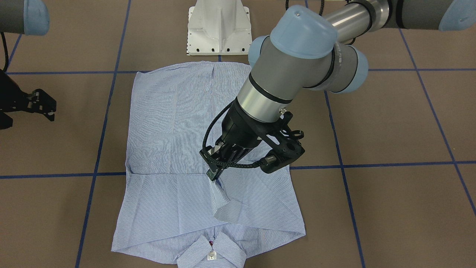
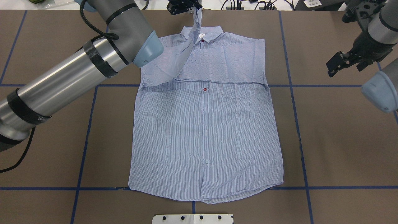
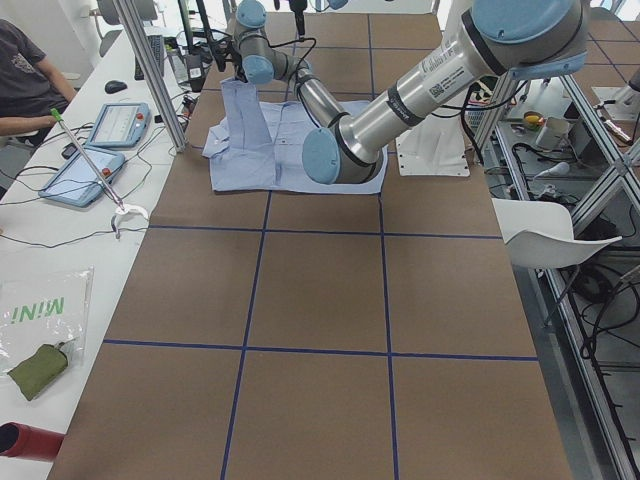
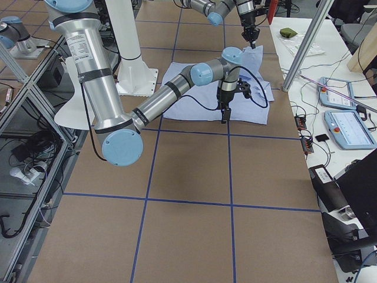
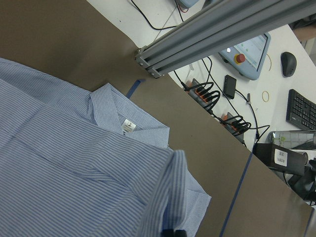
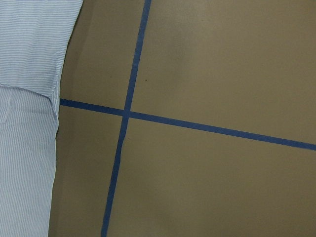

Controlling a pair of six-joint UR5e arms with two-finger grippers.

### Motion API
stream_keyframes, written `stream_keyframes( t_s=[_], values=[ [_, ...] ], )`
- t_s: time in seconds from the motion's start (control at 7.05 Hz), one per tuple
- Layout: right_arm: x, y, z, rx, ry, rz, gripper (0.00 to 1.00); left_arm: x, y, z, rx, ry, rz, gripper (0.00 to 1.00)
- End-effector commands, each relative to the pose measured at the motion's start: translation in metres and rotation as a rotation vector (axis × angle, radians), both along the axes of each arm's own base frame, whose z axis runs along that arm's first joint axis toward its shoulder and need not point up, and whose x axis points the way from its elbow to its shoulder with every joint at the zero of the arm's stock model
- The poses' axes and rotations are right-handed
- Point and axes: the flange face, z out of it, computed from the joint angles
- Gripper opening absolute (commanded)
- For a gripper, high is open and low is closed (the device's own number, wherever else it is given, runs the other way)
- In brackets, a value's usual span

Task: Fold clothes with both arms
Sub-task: 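Carry the sleeve across the chest toward the collar with the left gripper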

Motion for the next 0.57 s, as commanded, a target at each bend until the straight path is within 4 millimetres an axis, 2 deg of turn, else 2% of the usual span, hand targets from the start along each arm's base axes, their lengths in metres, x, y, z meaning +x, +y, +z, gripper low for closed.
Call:
stream_keyframes(
  t_s=[0.0,0.14,0.43],
  values=[
    [0.000,0.000,0.002,-0.002,0.003,0.001,1.00,0.012,0.009,-0.002,0.002,0.003,0.019,0.00],
    [0.000,-0.001,0.003,-0.005,0.004,0.001,1.00,0.017,0.011,0.003,0.001,-0.003,0.026,0.00],
    [-0.001,-0.001,0.004,-0.010,0.005,0.002,1.00,0.069,0.040,0.009,0.009,-0.010,0.078,0.00]
  ],
)
